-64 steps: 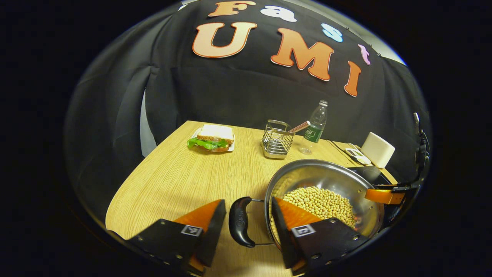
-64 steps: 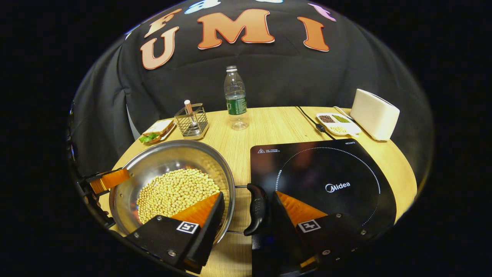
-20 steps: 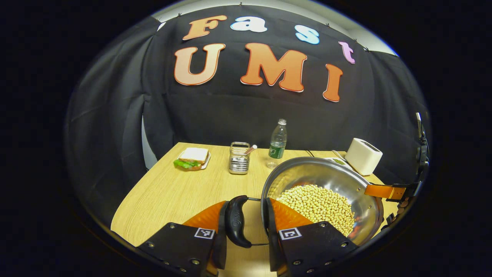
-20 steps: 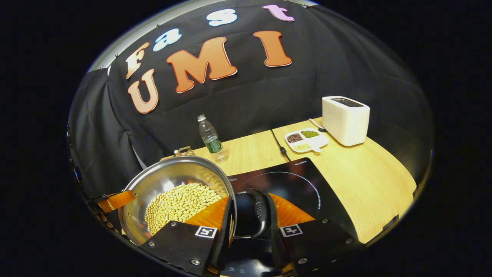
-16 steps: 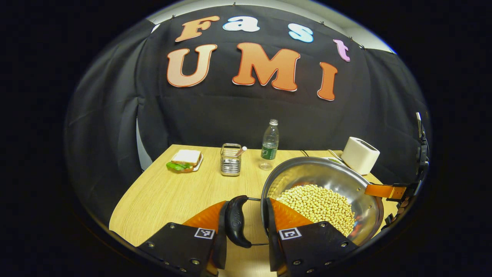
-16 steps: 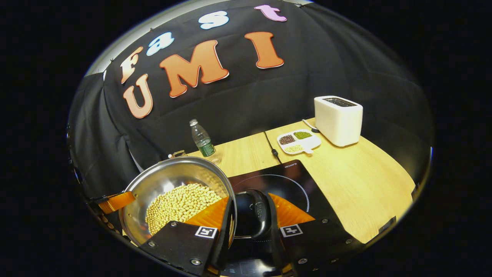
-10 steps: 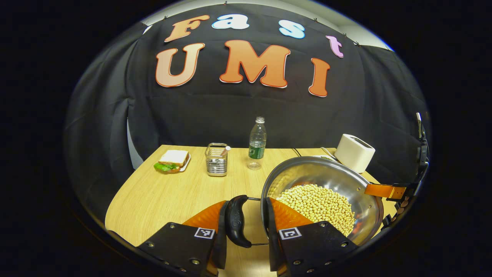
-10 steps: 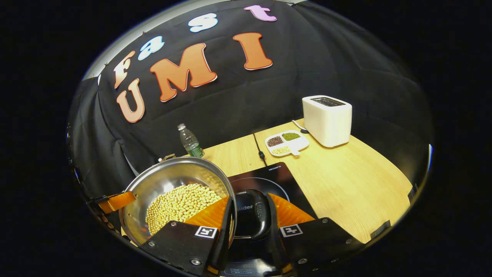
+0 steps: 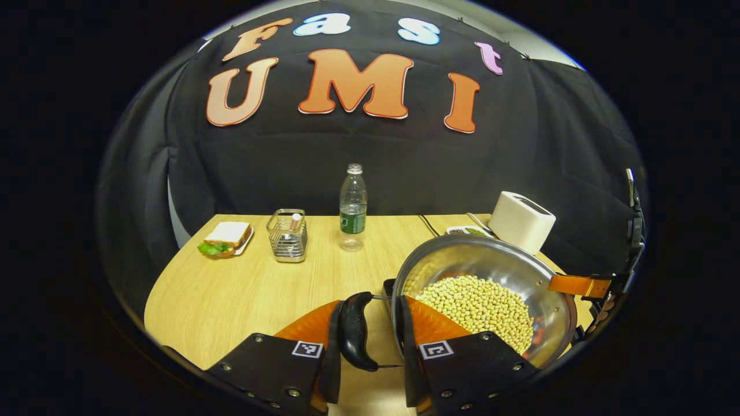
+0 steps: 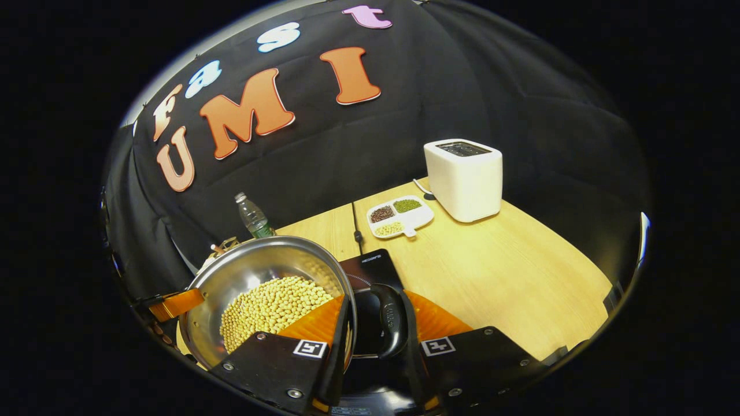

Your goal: First push the handle of the pot to place it horizontally, then grasp the pot with both hands and set it on the induction cooktop.

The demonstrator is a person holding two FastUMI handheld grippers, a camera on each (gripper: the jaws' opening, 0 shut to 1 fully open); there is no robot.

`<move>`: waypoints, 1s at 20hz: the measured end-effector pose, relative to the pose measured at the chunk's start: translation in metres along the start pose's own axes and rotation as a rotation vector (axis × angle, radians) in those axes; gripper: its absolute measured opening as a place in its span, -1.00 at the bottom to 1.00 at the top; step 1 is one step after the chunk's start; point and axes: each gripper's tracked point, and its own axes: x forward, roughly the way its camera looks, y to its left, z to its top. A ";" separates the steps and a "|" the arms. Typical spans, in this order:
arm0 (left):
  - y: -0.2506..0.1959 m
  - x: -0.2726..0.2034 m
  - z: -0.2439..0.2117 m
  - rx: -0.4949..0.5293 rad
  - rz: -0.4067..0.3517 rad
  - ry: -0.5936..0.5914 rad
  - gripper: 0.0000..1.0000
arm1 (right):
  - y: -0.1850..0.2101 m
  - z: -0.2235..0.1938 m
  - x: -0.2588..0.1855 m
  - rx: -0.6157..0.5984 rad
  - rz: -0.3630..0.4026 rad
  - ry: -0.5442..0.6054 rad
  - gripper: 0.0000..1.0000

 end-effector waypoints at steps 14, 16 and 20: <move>-0.050 0.040 -0.017 0.018 -0.052 0.052 -0.09 | -0.053 -0.003 0.020 0.036 -0.049 0.034 -0.10; -0.049 0.040 -0.018 -0.003 -0.055 0.052 -0.10 | -0.055 -0.002 0.018 0.038 -0.044 0.025 -0.16; -0.042 0.042 -0.019 -0.014 -0.015 0.052 0.05 | -0.051 0.010 0.011 0.022 -0.019 -0.027 0.10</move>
